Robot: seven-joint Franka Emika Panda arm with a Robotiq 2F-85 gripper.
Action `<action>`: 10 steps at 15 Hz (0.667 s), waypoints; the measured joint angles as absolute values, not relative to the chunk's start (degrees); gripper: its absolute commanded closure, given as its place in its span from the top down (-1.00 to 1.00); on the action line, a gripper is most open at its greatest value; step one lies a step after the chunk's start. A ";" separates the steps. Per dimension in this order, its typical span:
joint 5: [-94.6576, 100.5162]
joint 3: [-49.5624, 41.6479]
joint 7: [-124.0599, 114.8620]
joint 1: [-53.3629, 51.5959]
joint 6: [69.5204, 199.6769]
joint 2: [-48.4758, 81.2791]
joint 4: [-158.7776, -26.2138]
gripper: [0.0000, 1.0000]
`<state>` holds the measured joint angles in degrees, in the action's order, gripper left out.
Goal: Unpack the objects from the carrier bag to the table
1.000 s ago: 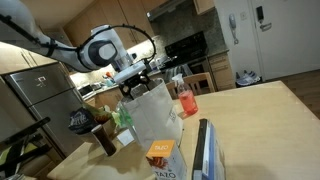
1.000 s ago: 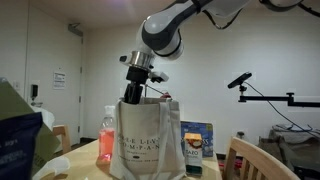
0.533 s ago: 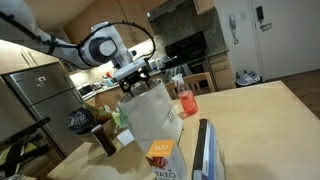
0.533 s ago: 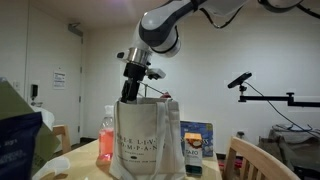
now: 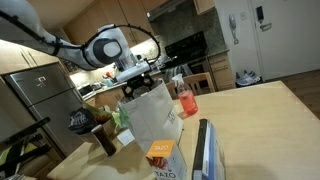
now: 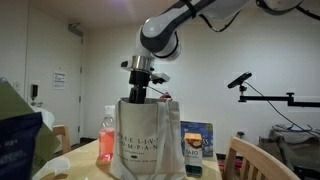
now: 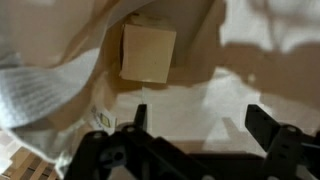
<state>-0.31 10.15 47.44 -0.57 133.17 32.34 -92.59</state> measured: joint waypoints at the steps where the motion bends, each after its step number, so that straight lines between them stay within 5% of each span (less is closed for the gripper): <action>1: -0.31 9.78 47.14 -0.55 132.61 32.65 -92.59 1.00; 10: -0.11 7.96 44.81 -0.54 131.08 36.55 -92.61 1.00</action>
